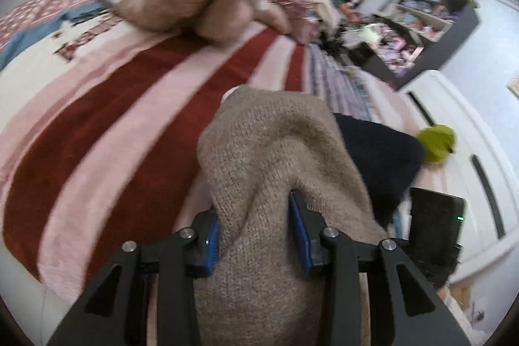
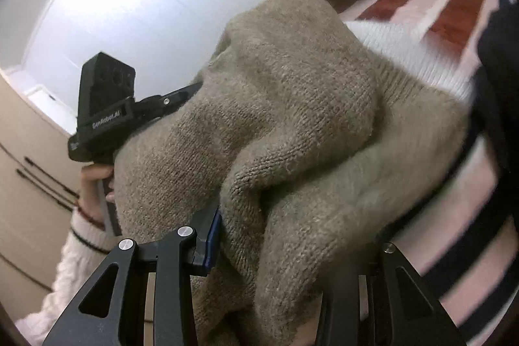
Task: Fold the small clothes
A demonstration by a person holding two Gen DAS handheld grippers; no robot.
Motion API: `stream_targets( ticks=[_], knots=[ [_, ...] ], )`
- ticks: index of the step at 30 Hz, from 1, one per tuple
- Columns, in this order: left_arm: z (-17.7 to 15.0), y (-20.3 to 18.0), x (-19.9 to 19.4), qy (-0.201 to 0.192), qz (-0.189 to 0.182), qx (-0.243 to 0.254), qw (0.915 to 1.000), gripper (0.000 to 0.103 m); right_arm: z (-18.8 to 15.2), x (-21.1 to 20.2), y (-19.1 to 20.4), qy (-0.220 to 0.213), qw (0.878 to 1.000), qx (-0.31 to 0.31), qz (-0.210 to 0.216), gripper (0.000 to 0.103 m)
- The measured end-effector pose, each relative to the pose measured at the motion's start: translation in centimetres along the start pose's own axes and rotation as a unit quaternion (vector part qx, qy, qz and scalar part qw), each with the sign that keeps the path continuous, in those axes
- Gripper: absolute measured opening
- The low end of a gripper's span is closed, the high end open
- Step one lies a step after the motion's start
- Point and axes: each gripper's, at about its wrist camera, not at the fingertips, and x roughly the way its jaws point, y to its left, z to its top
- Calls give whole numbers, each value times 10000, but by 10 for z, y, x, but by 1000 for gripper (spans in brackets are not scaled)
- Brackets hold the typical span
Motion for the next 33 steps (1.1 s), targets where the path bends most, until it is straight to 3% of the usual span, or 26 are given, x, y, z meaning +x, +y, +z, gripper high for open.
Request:
stream_targets(
  ticks=[3, 6, 9, 13, 15, 17, 21, 27, 33],
  knots=[
    [-4, 26, 17, 216, 261, -221, 9992, 37, -4, 14, -5, 182, 9998, 49, -87, 33],
    [-11, 34, 15, 130, 125, -413, 9990, 43, -12, 6, -8, 205, 9998, 53, 7, 37],
    [-18, 27, 9, 67, 304, -314, 9990, 50, -4, 3, -13, 274, 9996, 54, -23, 40],
    [-19, 14, -3, 15, 691, -216, 9974, 52, -7, -11, -4, 202, 9994, -171, -209, 46],
    [-18, 8, -15, -154, 1213, -217, 9923, 52, -10, -18, 3, 175, 9990, -265, -314, 46],
    [-20, -3, -25, -369, 1487, -137, 9881, 52, -19, -32, 8, 160, 9975, -463, -510, 46],
    [-34, -32, -47, -716, 1348, 118, 9882, 52, -36, -60, 10, -29, 9925, -705, -995, 46],
    [-66, -109, -63, -1075, 1079, 785, 9852, 52, -84, -122, 17, -623, 9778, -998, -1732, 46],
    [-121, -205, -73, -1632, 833, 1480, 9719, 55, -154, -199, 12, -1246, 9598, -871, -2359, 46]
  ],
)
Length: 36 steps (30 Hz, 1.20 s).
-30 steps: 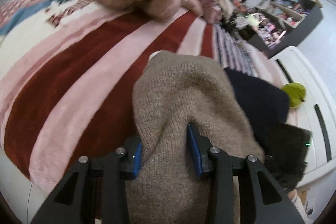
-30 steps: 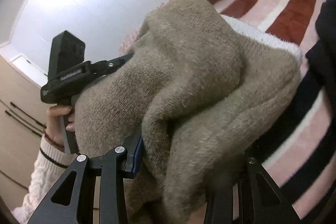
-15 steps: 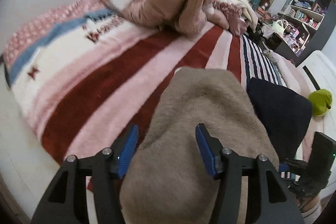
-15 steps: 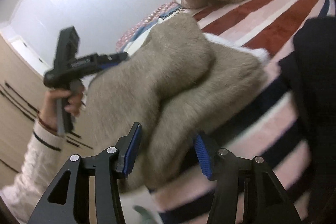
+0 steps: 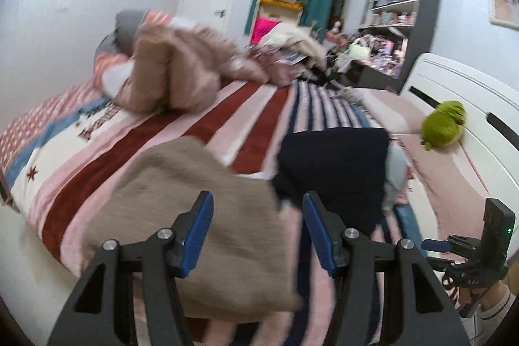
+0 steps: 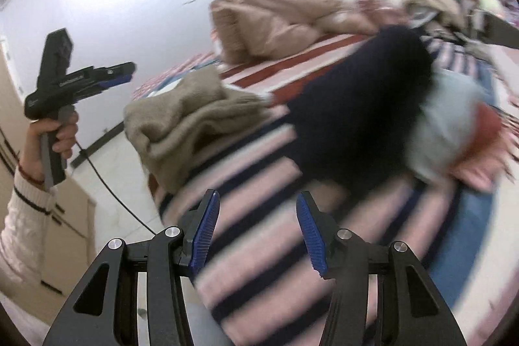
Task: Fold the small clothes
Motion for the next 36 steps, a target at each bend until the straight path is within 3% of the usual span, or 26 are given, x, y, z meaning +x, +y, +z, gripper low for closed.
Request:
stream_targets(
  ticks=[5, 9, 11, 14, 16, 19, 24, 36],
  knots=[
    [-22, -89, -32, -442, -257, 462, 9976, 69, -50, -90, -15, -388, 9949, -22, -928, 46],
    [-43, -159, -53, -754, -265, 917, 9926, 82, -83, -155, -4, -775, 9835, -177, -1626, 50],
    [-48, -184, -60, -842, -266, 1136, 9896, 87, -93, -179, 6, -1000, 9790, -180, -1767, 53],
    [-56, -218, -77, -1071, -208, 1245, 9862, 99, -107, -215, 20, -1365, 9734, 17, -1841, 71],
    [-60, -231, -87, -1224, -229, 1259, 9842, 101, -111, -231, 31, -1585, 9661, 110, -2036, 87],
    [-65, -244, -100, -1321, -321, 1299, 9822, 101, -113, -252, 45, -1983, 9541, 166, -2239, 103],
    [-68, -254, -100, -1341, -339, 1395, 9805, 102, -109, -265, 60, -2345, 9394, 145, -2498, 103],
    [-72, -257, -103, -1381, -452, 1431, 9790, 102, -104, -262, 70, -2353, 9428, 113, -2361, 103]
  ],
)
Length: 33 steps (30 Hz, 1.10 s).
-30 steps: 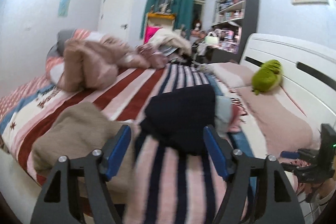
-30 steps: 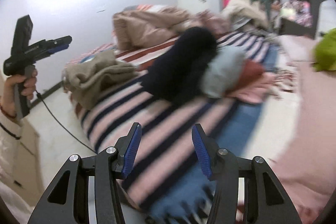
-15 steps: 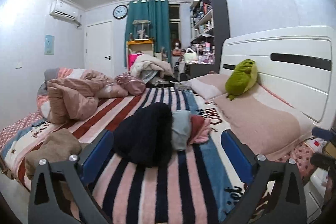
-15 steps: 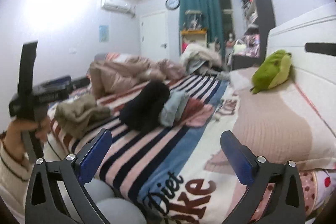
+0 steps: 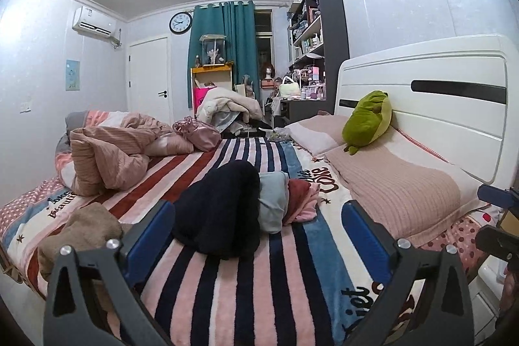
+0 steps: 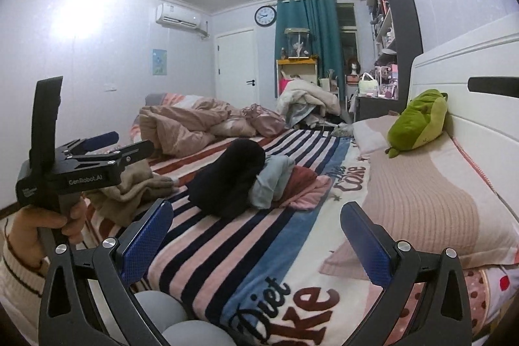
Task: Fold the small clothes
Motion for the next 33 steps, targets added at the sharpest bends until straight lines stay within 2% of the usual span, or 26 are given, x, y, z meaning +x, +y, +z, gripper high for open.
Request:
stream_targets(
  ticks=[33],
  knots=[
    [0, 3, -9, -164, 105, -62, 9998, 102, 7, 4, 13, -5, 9999, -35, 119, 103]
  ],
)
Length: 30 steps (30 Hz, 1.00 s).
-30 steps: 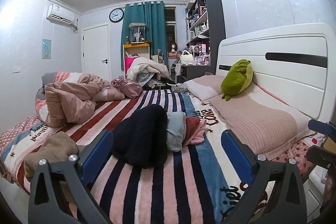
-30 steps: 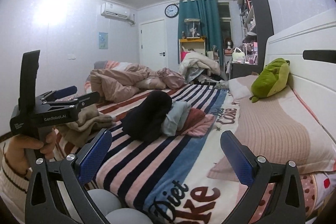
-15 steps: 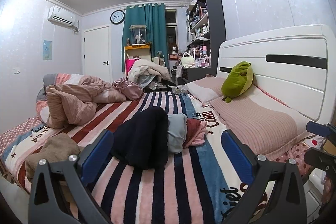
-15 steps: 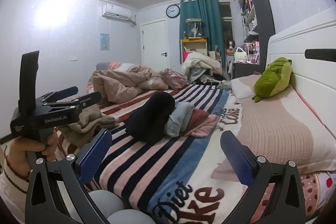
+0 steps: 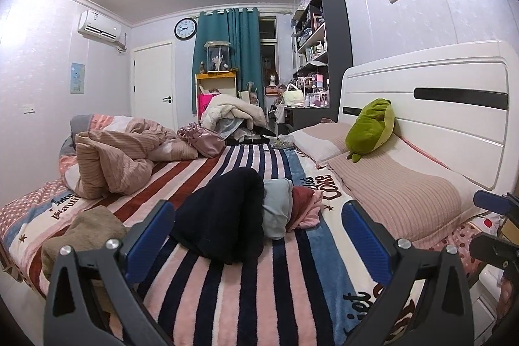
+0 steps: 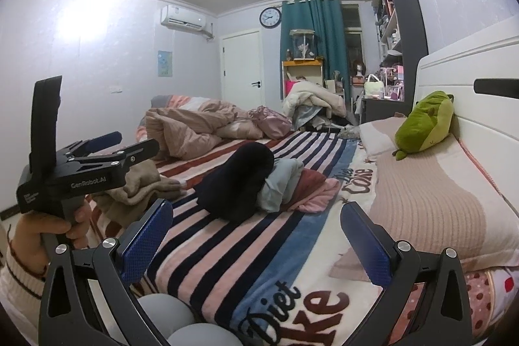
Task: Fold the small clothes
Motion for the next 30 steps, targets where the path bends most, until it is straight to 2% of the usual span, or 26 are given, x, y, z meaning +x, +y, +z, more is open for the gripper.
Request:
stream_targets(
  ticks=[30],
  knots=[
    [-3, -5, -2, 11, -116, -55, 9999, 102, 1, 9, 2, -8, 9999, 43, 105, 103]
  ],
)
